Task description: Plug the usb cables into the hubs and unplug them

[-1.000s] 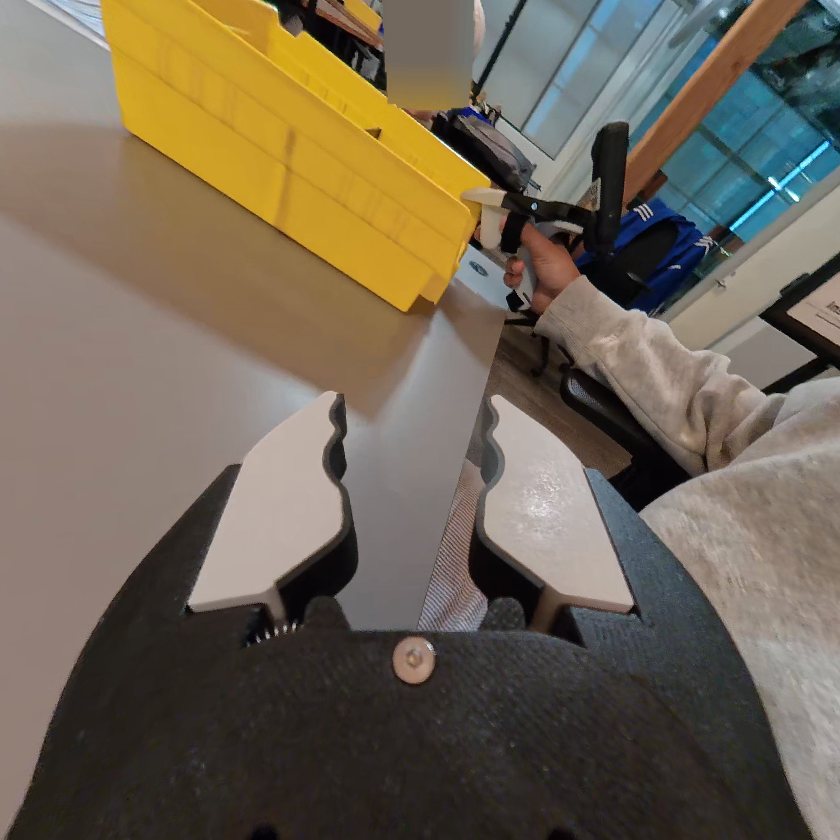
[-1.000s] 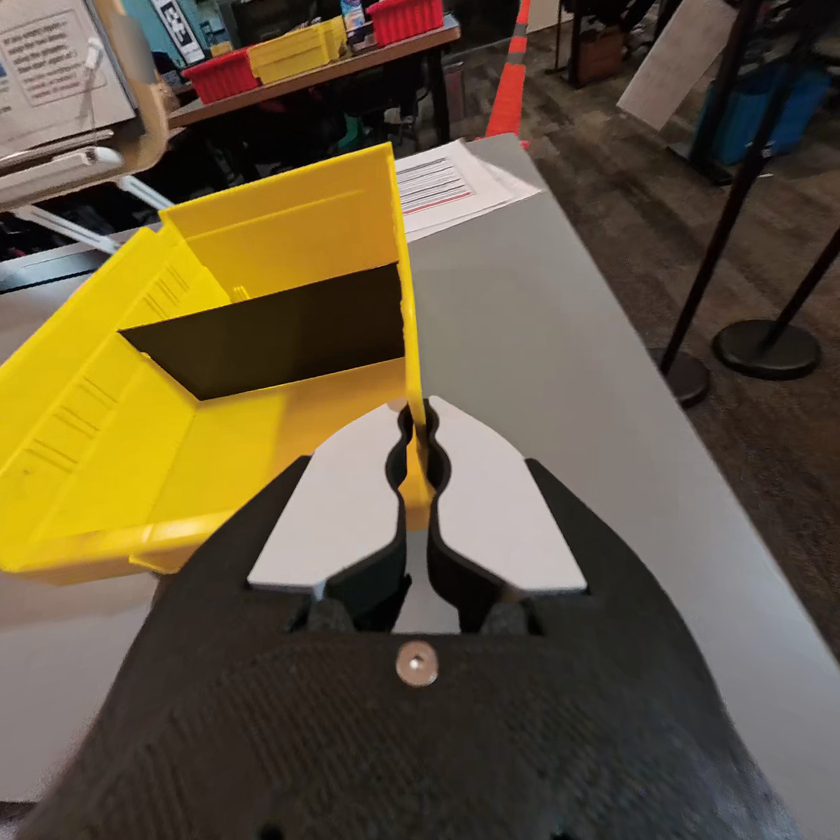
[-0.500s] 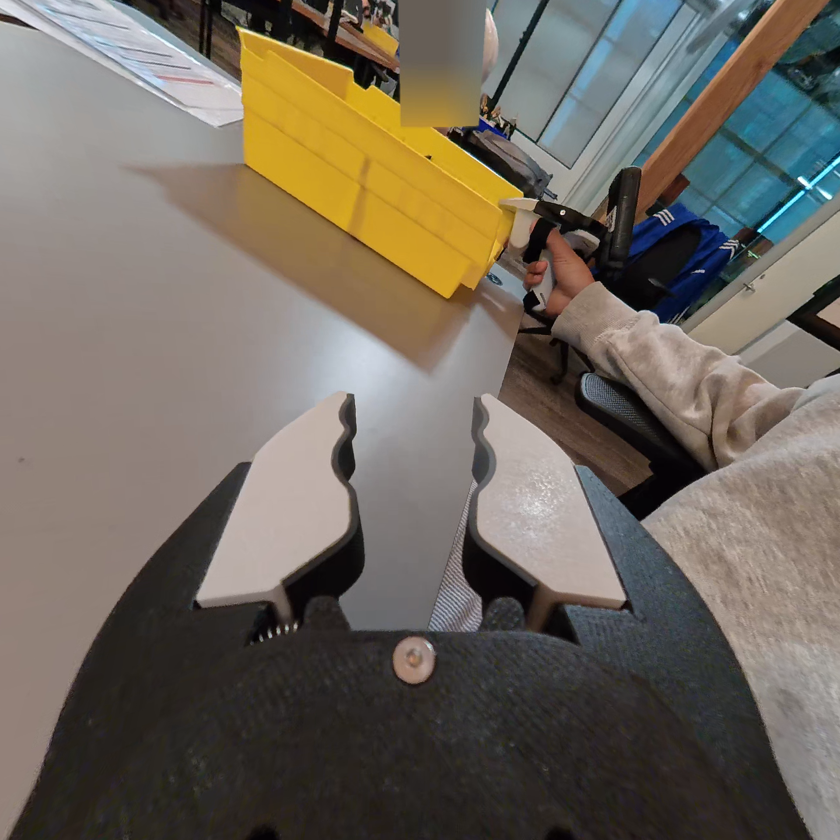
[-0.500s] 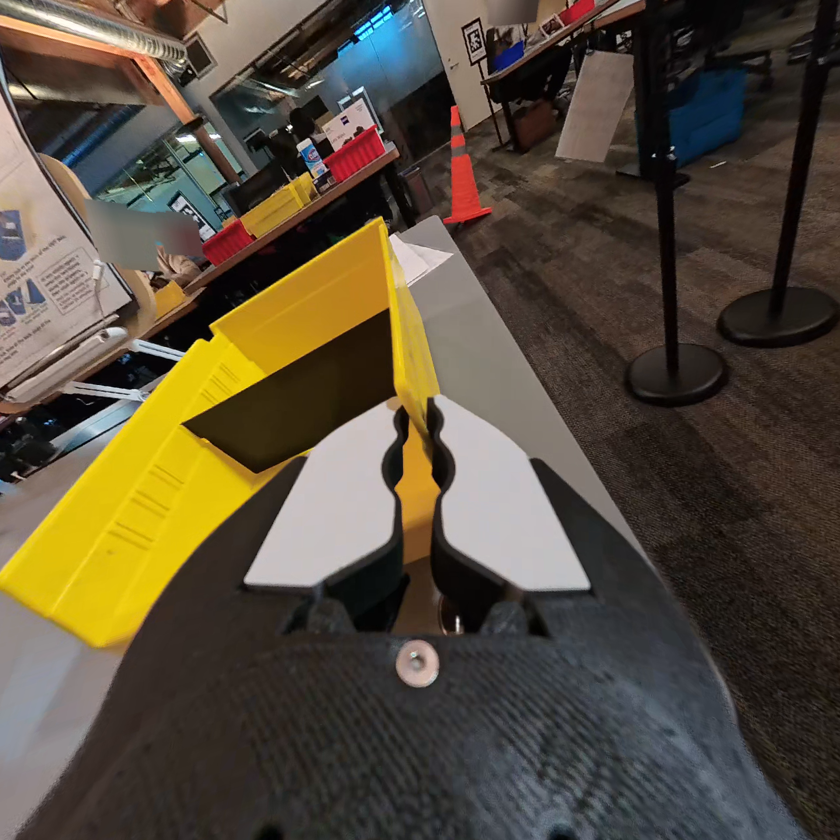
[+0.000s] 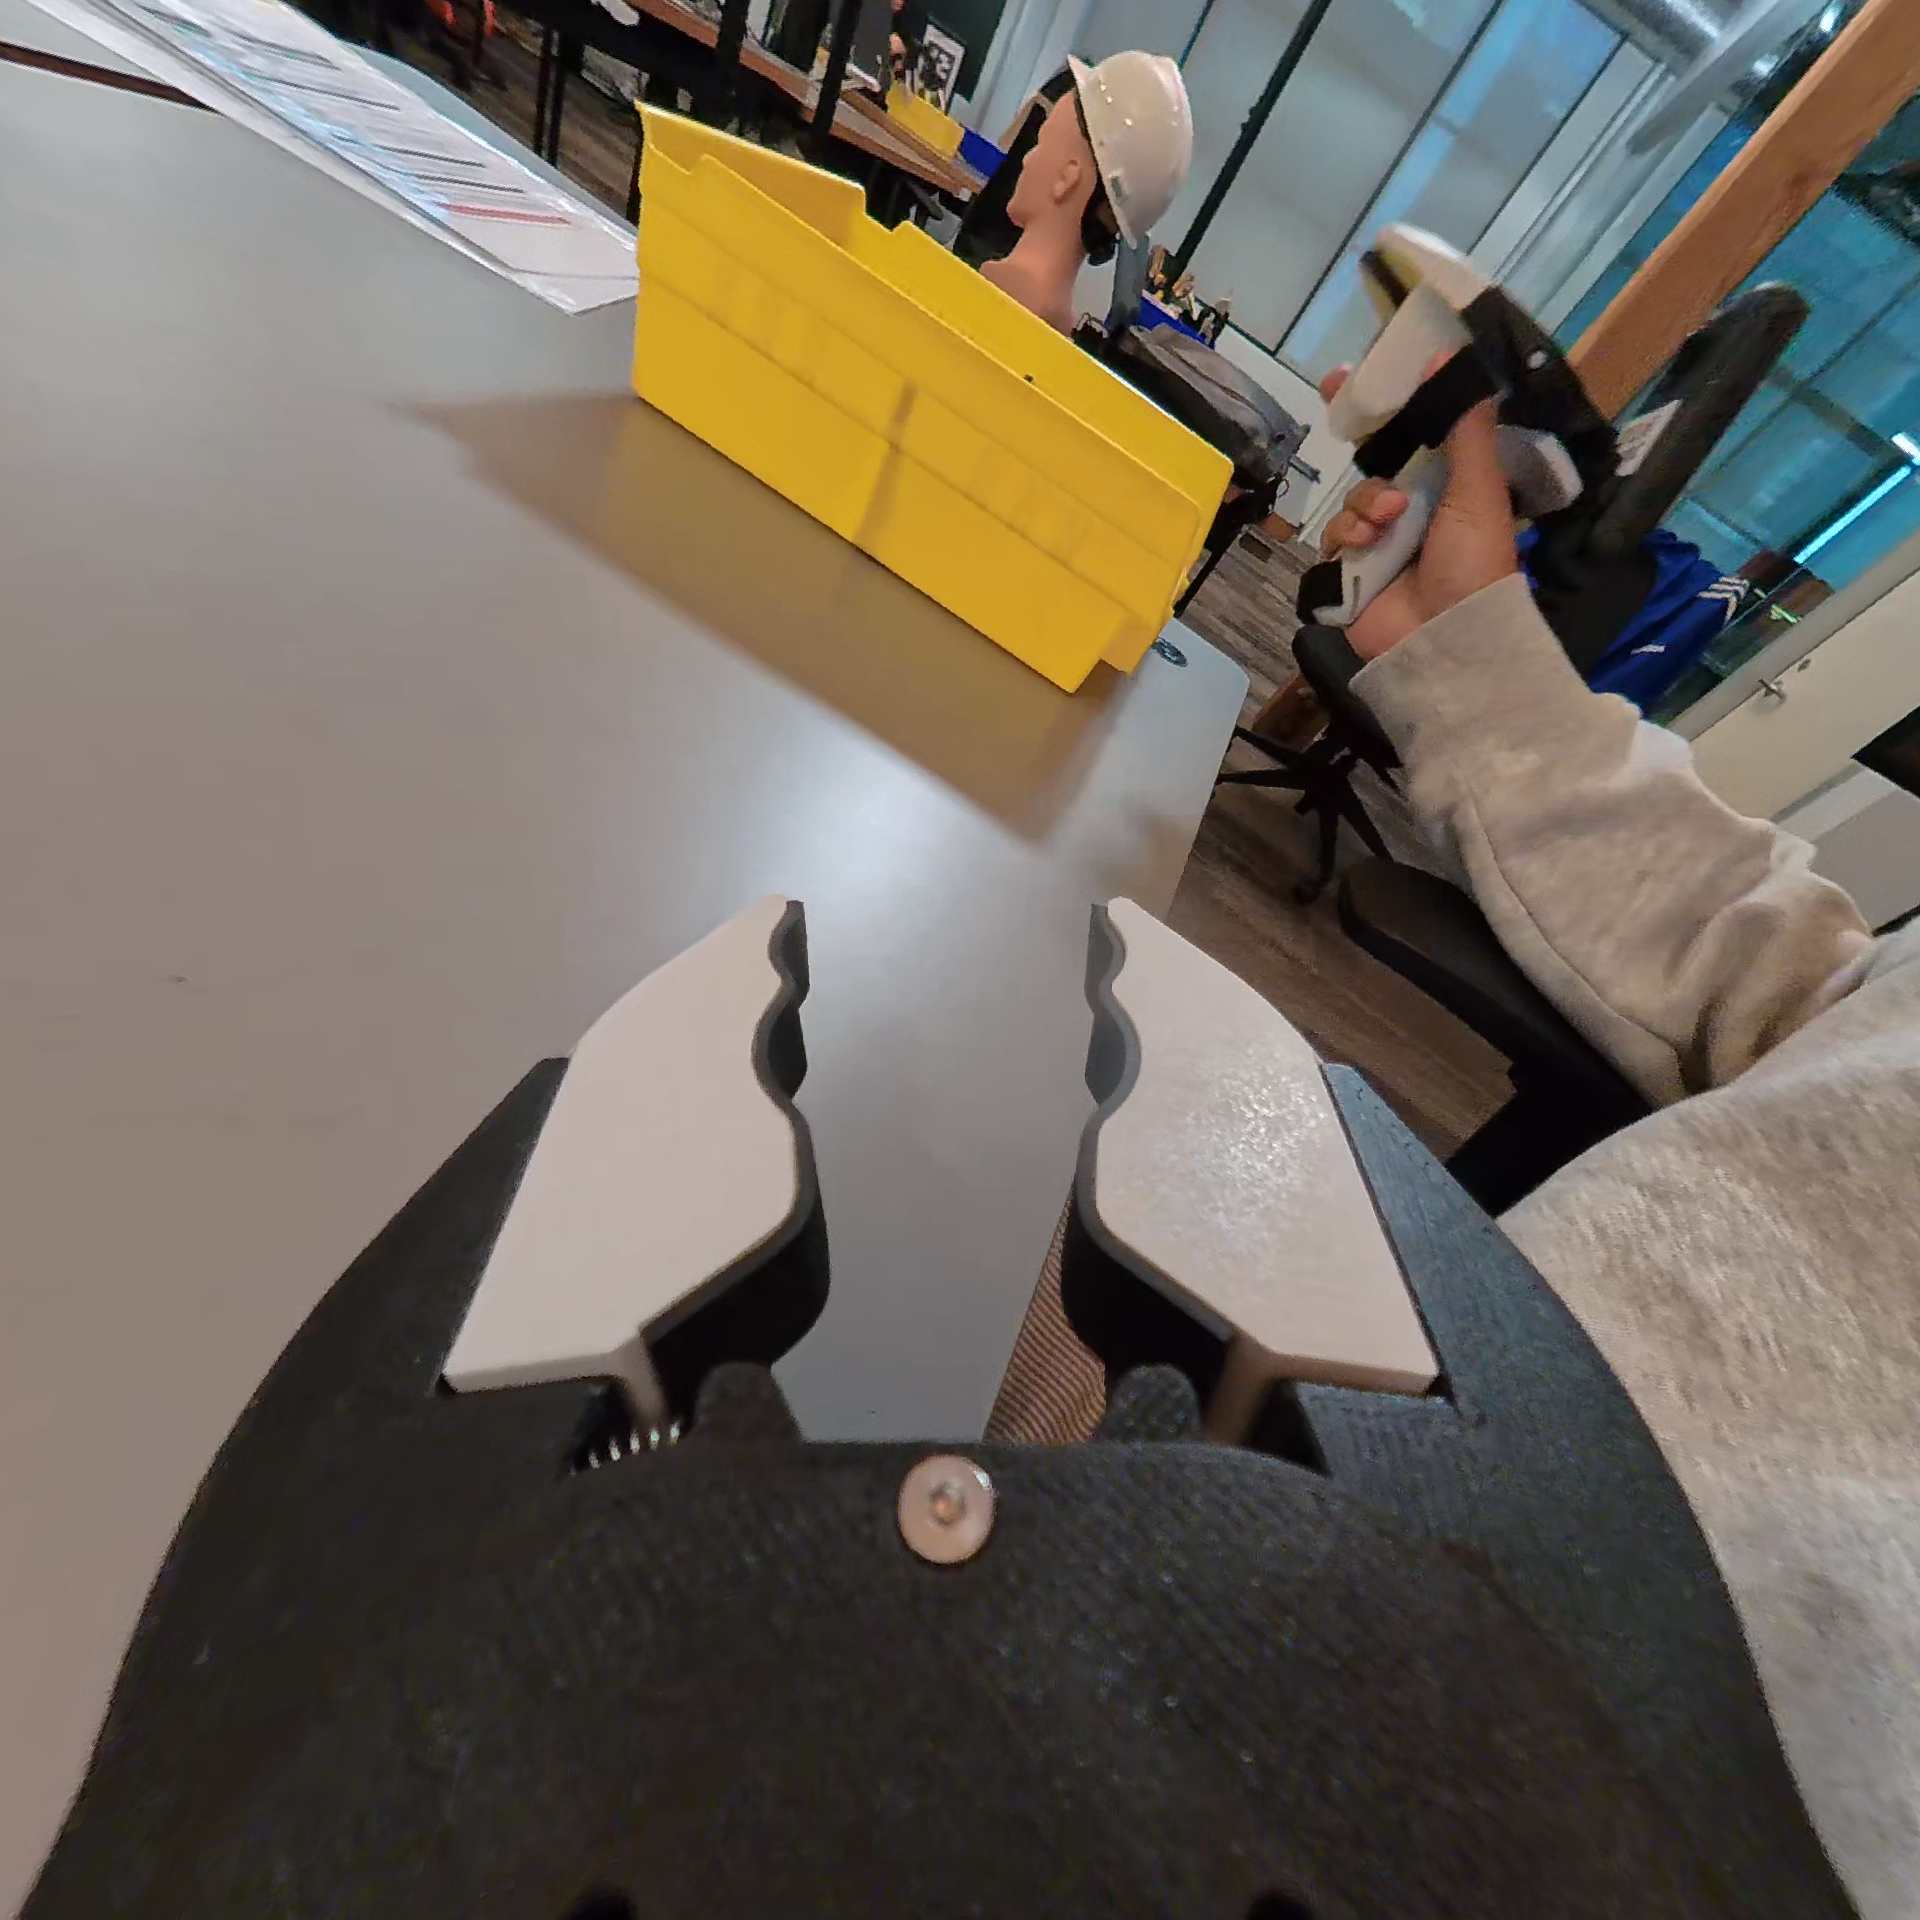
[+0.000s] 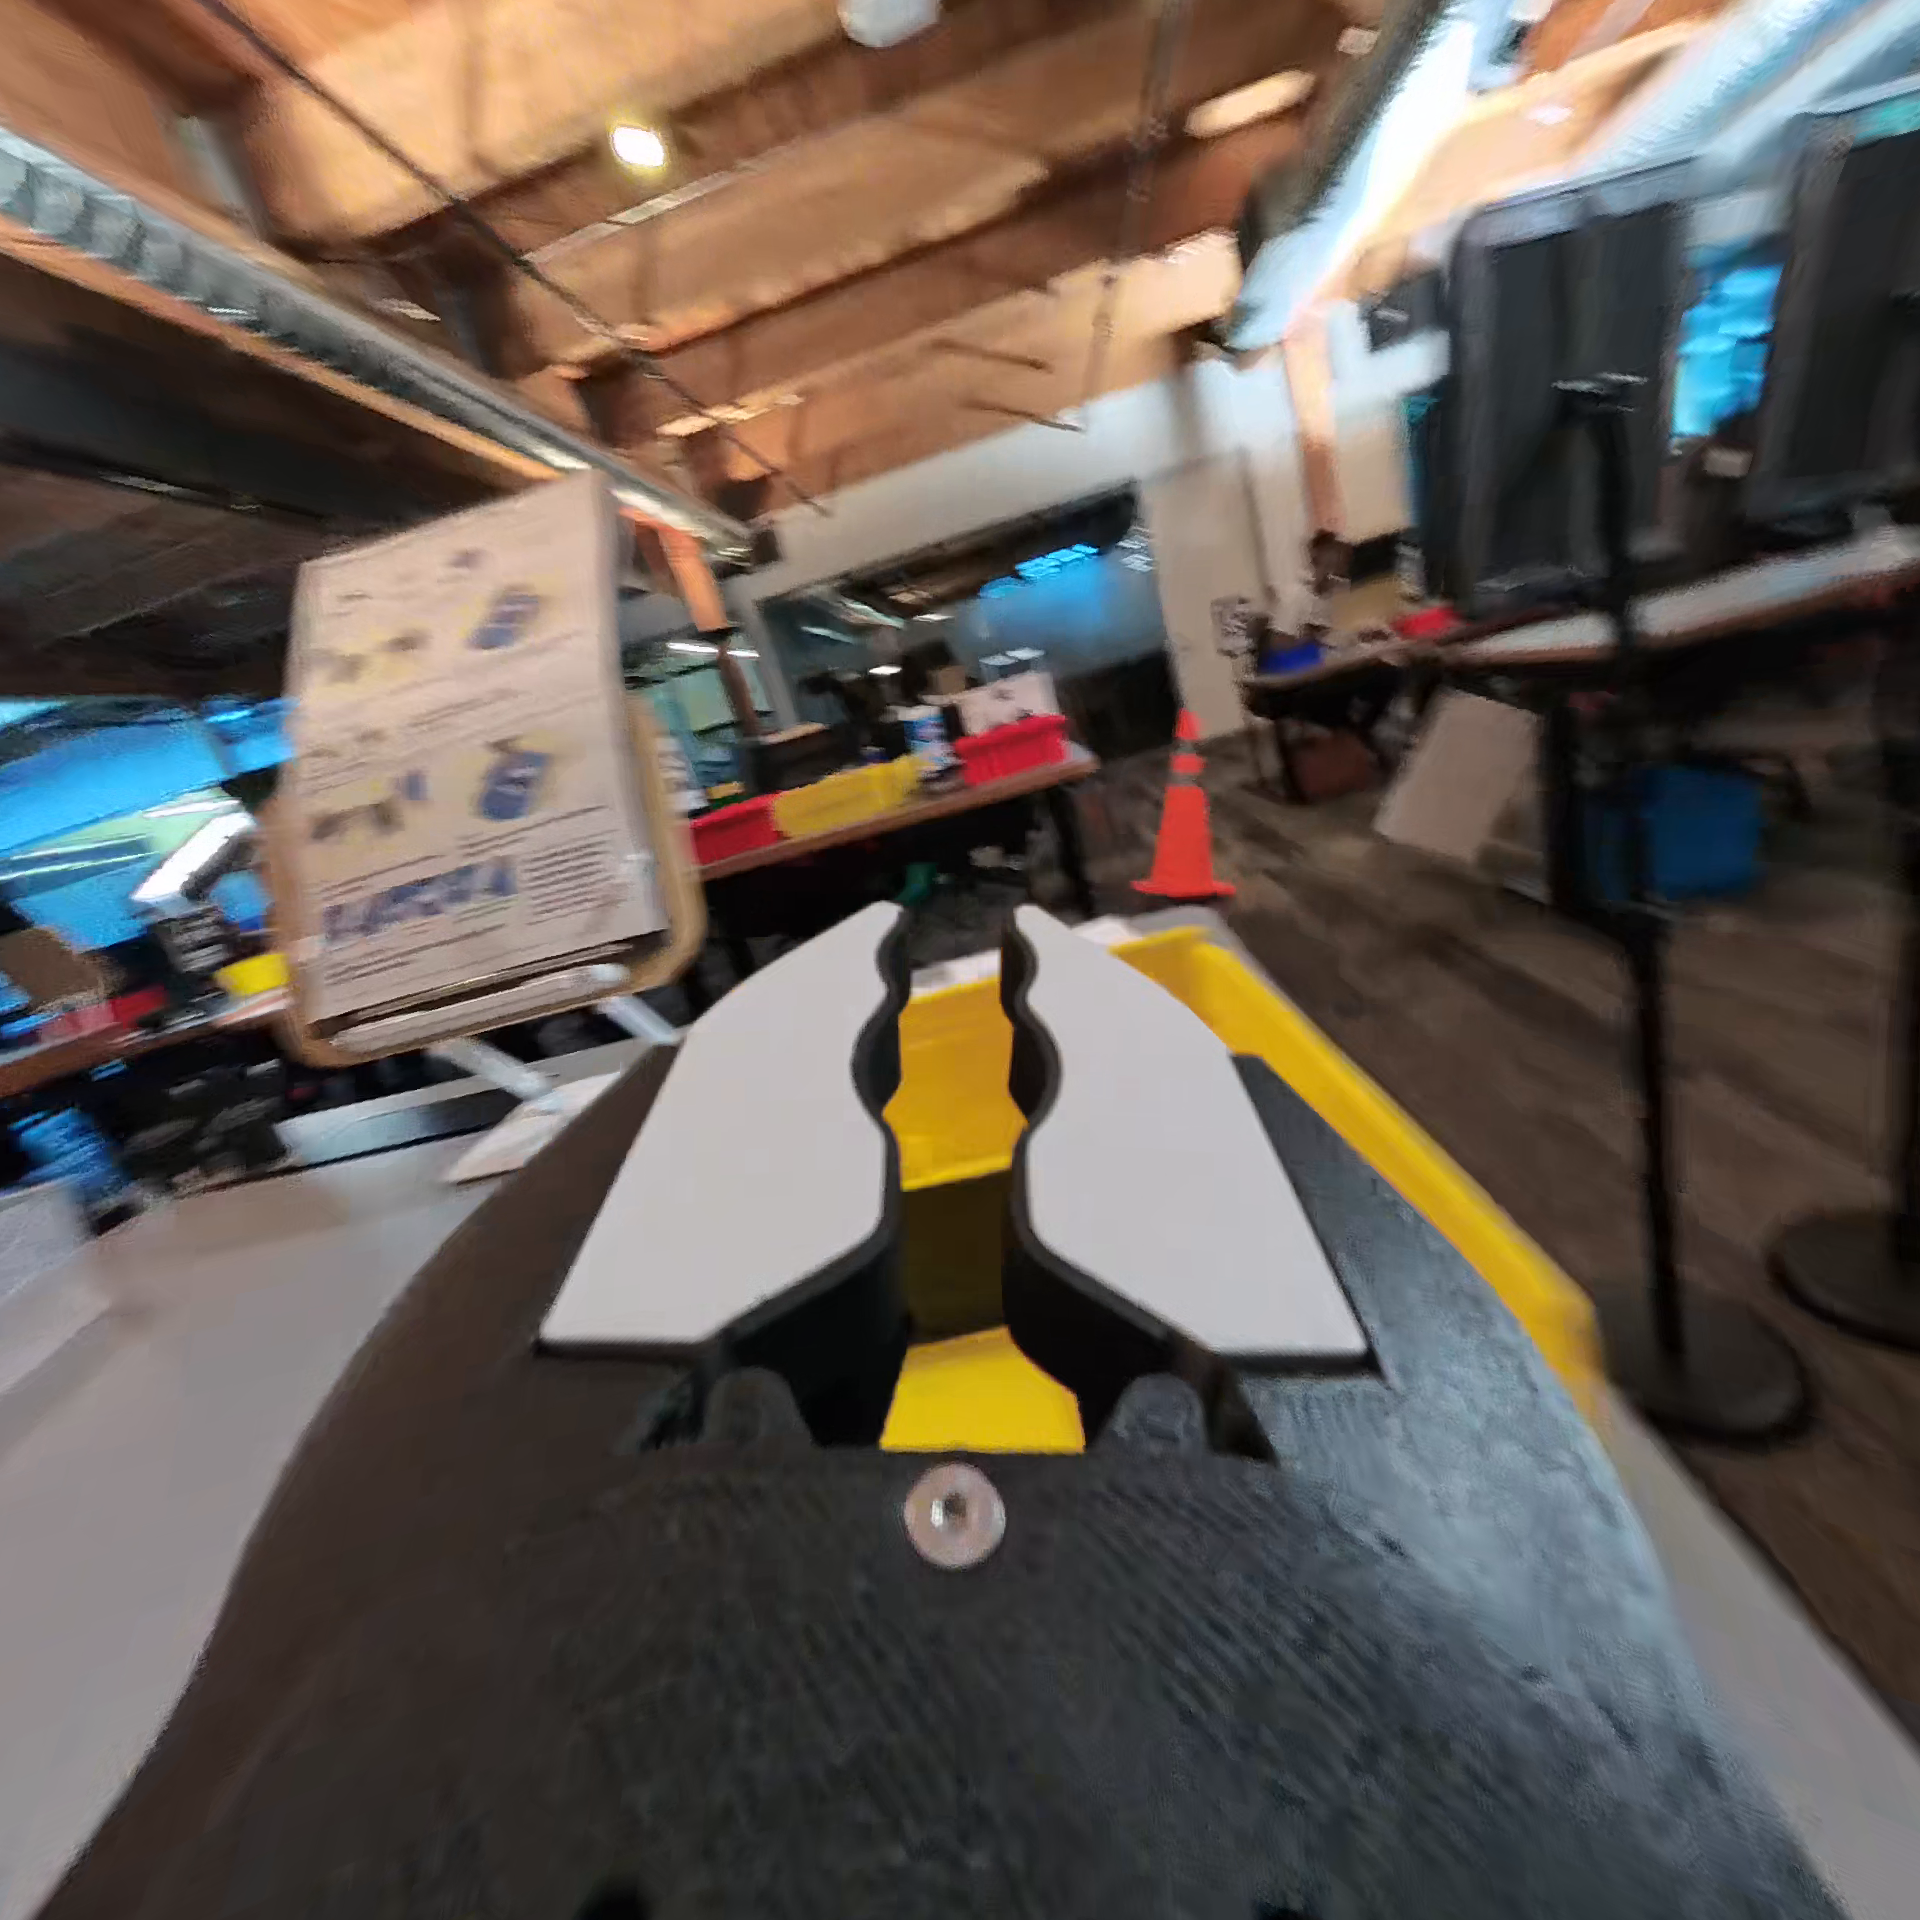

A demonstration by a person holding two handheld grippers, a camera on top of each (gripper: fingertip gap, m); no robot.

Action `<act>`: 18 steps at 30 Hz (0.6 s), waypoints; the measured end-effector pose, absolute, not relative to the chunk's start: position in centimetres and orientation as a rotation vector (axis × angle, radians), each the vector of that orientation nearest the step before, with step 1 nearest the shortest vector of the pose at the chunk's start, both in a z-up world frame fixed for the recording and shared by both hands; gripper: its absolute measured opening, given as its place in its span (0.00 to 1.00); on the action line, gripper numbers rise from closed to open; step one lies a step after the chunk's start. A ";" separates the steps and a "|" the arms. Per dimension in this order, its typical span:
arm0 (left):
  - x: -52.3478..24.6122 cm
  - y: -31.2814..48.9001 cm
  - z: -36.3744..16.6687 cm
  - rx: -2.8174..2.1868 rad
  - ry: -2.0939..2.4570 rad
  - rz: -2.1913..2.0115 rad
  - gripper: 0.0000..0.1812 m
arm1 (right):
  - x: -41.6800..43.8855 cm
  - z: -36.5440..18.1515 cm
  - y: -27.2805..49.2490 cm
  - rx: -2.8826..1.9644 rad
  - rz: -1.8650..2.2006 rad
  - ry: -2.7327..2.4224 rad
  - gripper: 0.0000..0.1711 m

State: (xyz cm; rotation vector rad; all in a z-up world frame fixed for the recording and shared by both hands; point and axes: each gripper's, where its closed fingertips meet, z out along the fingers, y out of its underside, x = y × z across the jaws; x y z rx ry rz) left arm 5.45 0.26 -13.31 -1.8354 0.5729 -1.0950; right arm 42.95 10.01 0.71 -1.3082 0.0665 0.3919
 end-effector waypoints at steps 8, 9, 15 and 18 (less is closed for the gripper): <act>-3.8 5.6 -9.8 -1.663 0.298 -0.582 0.51 | 15.8 -4.5 5.9 -1.429 0.970 -0.516 0.06; -6.6 6.3 -8.8 -1.617 0.269 -0.393 0.53 | 14.2 -5.3 5.2 -1.458 0.993 -0.581 0.06; -18.6 7.6 -8.3 -1.617 0.110 0.211 0.60 | 11.8 -6.8 4.5 -1.481 1.037 -0.712 0.06; -22.2 7.9 -10.8 -1.757 0.002 0.206 0.59 | 12.2 -6.9 5.1 -1.495 1.091 -0.673 0.07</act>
